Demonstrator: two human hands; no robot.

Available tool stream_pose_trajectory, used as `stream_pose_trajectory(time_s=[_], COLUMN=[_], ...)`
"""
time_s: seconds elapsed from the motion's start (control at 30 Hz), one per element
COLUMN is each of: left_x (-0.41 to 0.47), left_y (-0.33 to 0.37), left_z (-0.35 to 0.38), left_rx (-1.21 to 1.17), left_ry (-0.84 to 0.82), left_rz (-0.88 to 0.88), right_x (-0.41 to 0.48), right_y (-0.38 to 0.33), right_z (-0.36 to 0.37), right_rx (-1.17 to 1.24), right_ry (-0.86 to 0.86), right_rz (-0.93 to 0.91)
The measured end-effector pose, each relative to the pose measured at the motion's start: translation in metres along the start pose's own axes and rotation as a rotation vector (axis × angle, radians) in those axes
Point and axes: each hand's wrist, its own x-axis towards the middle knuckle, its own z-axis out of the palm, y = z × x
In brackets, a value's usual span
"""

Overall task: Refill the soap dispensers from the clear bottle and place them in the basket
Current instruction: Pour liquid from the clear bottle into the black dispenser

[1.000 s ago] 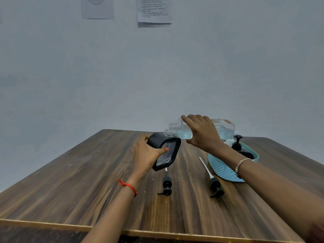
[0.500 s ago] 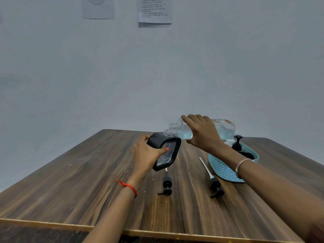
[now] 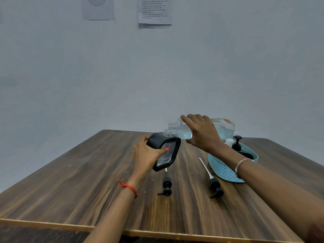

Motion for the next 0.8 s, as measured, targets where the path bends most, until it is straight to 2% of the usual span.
stream_pose_trajectory(time_s=[0.8], left_x=[-0.0012], left_y=[-0.0036], left_z=[0.0020], left_rx=[-0.040], left_ry=[0.020], left_rz=[0.010], right_x=[0.0015], right_y=[-0.0006], right_z=[-0.0038], right_rx=[-0.010], right_ry=[-0.004], right_rz=[-0.019])
